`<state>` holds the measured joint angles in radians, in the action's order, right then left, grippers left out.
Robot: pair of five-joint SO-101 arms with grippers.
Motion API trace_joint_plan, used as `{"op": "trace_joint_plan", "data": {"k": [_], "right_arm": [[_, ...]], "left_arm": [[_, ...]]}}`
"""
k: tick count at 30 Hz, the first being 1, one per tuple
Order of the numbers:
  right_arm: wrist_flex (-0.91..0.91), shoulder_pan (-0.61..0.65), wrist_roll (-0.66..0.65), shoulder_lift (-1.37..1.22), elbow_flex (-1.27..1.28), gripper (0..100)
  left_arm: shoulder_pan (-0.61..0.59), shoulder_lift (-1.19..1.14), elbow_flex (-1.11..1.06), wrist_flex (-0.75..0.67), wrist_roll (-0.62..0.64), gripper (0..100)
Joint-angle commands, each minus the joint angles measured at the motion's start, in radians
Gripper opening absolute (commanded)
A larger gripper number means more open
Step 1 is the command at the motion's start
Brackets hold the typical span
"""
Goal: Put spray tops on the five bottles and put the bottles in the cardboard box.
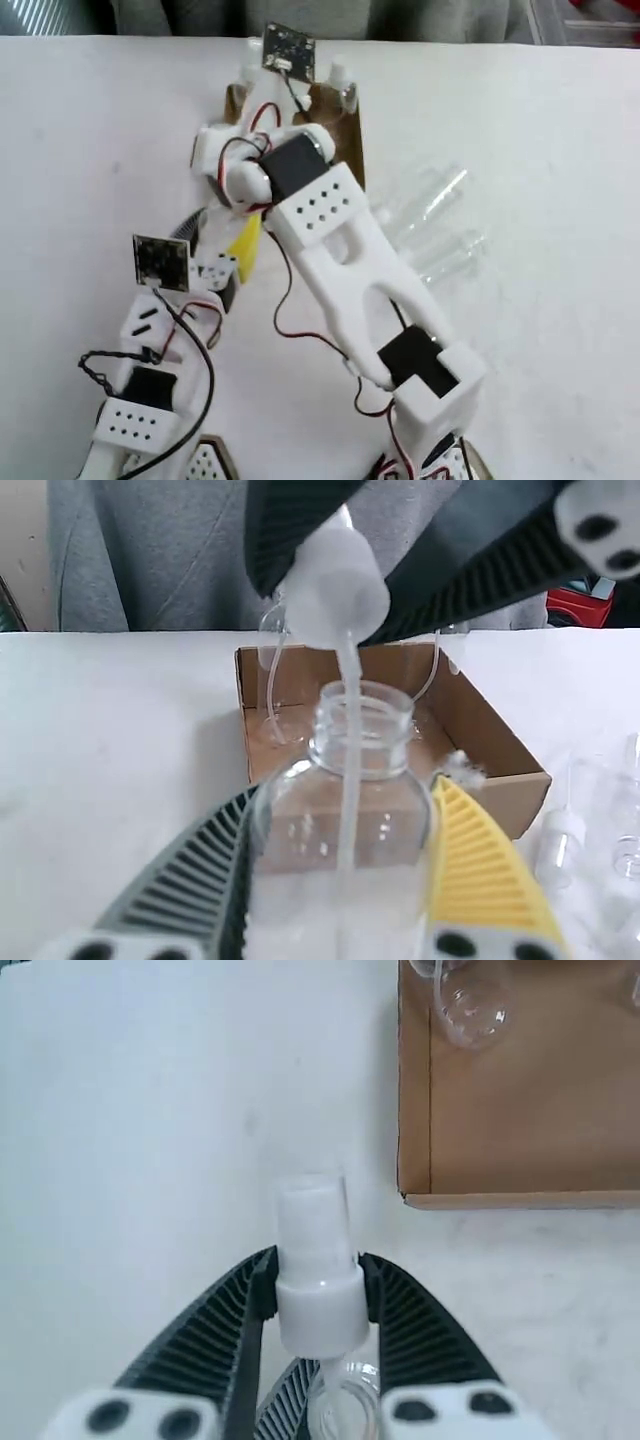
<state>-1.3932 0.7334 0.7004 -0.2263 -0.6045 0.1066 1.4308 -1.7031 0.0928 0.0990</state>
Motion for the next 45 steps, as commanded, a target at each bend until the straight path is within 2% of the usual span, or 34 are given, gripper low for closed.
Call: {"op": "trace_joint_plan", "data": {"k": [1,9,17,23,33,41,45], "right_arm": [[-0.016,0.031,-0.037,0.074,0.015,1.7],[-0.007,0.035,-0.044,0.122,0.103,1.7],[0.114,0.035,-0.167,0.228,0.270,1.7],[0.351,0.038,-0.259,0.377,0.580,1.7],[0.946,0.036,-0.302,0.665,1.149,1.7],[1.109,0.036,-0.456,0.750,1.315,1.7],[1.181,0.036,-0.479,0.779,1.384,1.7]], "left_arm": [[0.012,0.019,0.005,-0.005,0.000,2],[0.012,0.019,0.005,-0.005,0.000,2],[0.012,0.019,0.005,-0.005,0.000,2],[0.012,0.019,0.005,-0.005,0.000,2],[0.012,0.019,0.005,-0.005,0.000,2],[0.012,0.019,0.005,-0.003,0.000,2],[0.012,0.019,0.005,-0.003,0.000,2]]}}
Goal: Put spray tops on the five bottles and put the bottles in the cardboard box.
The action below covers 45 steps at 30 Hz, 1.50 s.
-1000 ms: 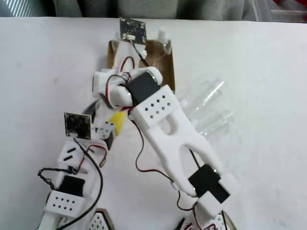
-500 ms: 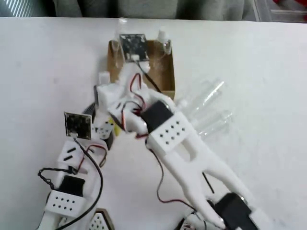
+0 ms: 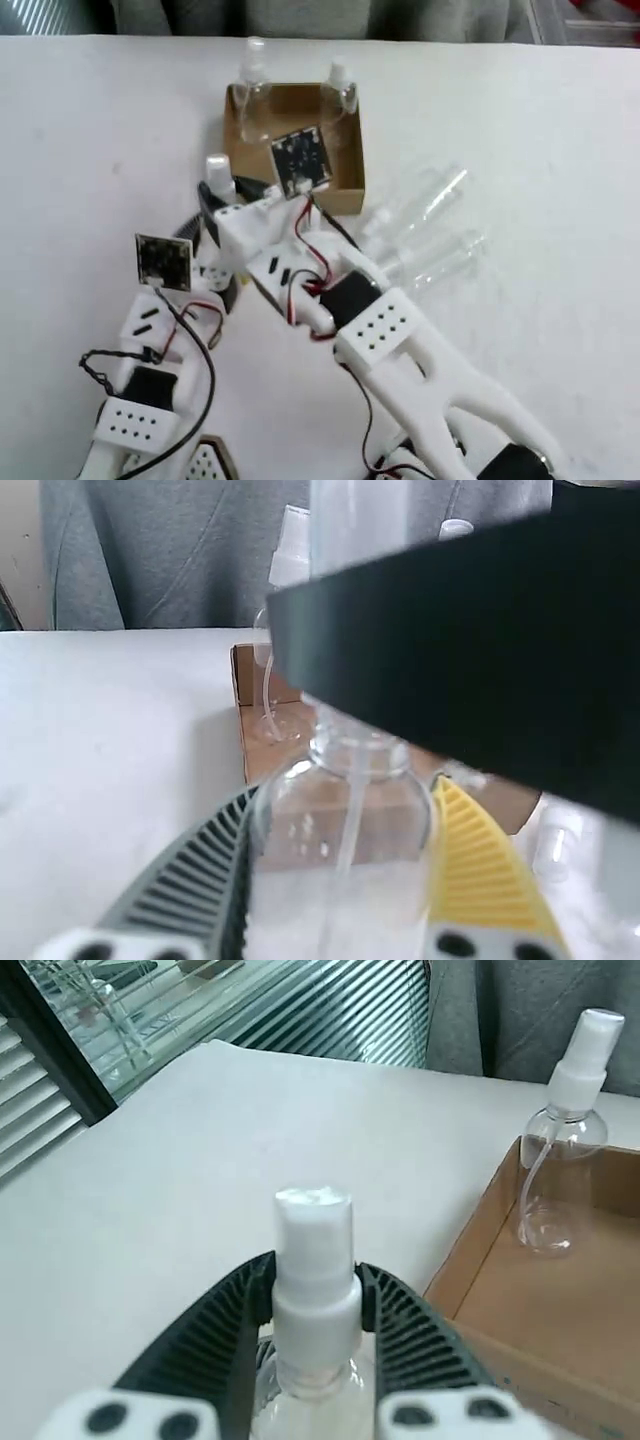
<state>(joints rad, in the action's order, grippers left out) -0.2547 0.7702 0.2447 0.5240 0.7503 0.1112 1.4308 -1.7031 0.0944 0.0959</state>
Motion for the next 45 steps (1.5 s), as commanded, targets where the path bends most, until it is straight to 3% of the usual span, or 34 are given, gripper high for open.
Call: {"op": "trace_joint_plan", "data": {"k": [1,25,34,45], "right_arm": [[0.051,-0.001,-0.023,0.030,0.043,1.7],[0.012,0.048,-0.023,0.033,0.086,2.2],[-0.082,0.050,-0.025,0.125,0.089,19.7],[-0.219,0.044,-0.017,0.300,0.091,21.4]], "left_arm": [[0.007,0.019,0.005,-0.005,0.003,2],[0.007,0.019,0.005,-0.005,0.003,2],[0.007,0.019,0.005,-0.005,0.003,2],[0.007,0.019,0.005,-0.005,0.003,2]]}}
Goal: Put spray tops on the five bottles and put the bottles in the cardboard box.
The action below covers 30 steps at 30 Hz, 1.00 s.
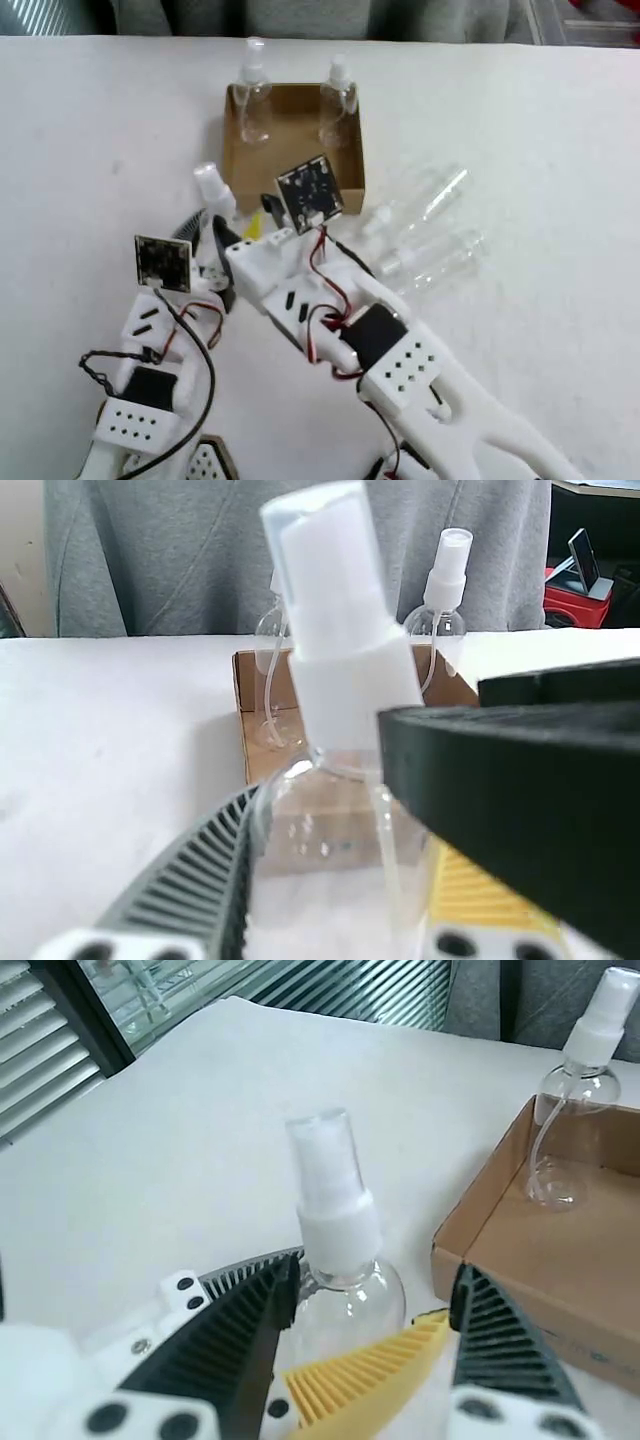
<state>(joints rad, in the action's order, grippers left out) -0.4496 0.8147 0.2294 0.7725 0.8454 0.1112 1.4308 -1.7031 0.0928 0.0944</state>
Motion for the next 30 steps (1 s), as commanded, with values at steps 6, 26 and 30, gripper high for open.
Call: {"op": "trace_joint_plan", "data": {"k": [6,26,30], "right_arm": [[-0.068,-0.016,-0.002,0.125,-0.005,21.4],[-0.031,-0.220,0.112,0.266,0.106,4.8],[-0.031,-0.286,0.110,0.266,0.170,1.5]], "left_arm": [[0.007,0.019,0.005,-0.003,0.005,2],[0.002,0.021,0.005,-0.003,0.005,2],[-0.001,0.024,0.008,-0.012,0.005,2]]}}
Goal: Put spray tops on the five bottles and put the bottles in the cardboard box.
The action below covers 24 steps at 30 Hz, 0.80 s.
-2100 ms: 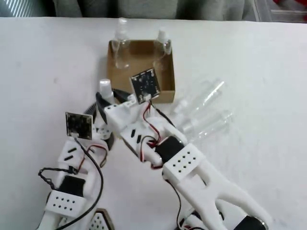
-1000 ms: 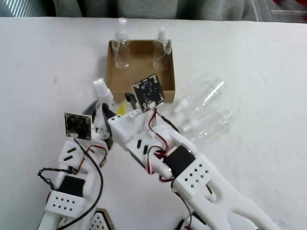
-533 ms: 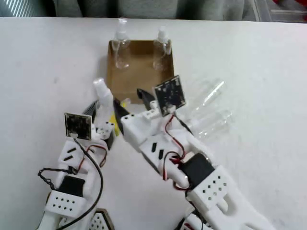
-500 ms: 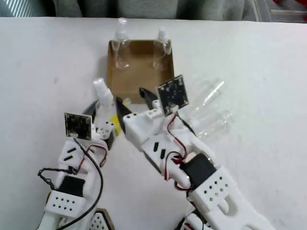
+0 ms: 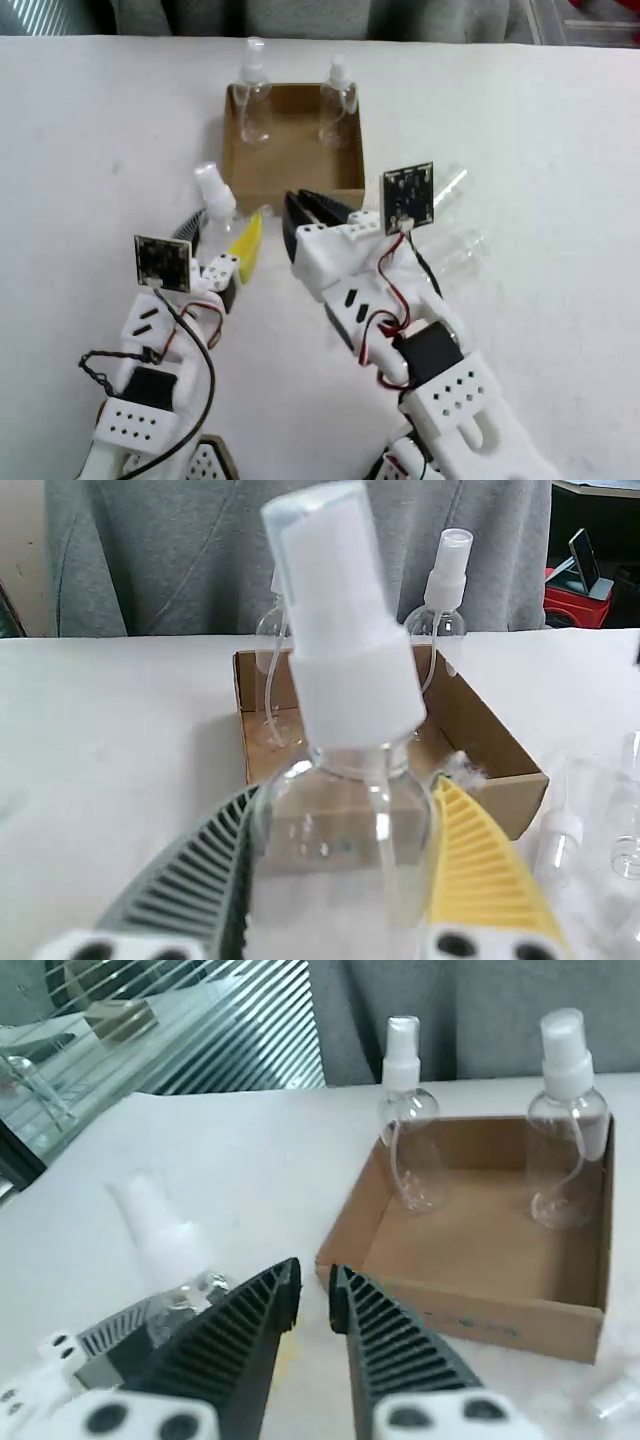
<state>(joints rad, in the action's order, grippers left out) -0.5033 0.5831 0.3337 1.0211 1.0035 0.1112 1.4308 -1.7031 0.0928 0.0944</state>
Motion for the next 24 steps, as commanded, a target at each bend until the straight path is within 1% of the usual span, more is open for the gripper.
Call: {"op": "trace_joint_plan", "data": {"k": [1,4,8,12,17,21,24], "right_arm": [[0.022,-0.079,0.006,0.018,0.031,1.9],[0.028,-0.148,0.006,0.018,0.092,1.9],[0.028,-0.216,0.006,0.018,0.167,1.9],[0.028,-0.255,0.006,0.018,0.216,1.9],[0.028,-0.309,0.006,0.018,0.245,1.9],[0.028,-0.331,0.006,0.018,0.245,1.9],[0.028,-0.329,0.006,0.018,0.245,1.9]], "left_arm": [[-0.001,0.025,0.009,-0.012,0.003,2],[0.002,0.025,0.014,-0.041,0.003,2],[0.001,0.025,0.018,-0.198,0.003,2],[0.007,0.025,0.025,-0.330,0.002,2],[0.007,0.022,0.029,-0.411,-0.003,2],[0.002,0.019,0.124,-0.414,-0.003,2],[0.002,0.019,0.239,-0.353,-0.003,2]]}}
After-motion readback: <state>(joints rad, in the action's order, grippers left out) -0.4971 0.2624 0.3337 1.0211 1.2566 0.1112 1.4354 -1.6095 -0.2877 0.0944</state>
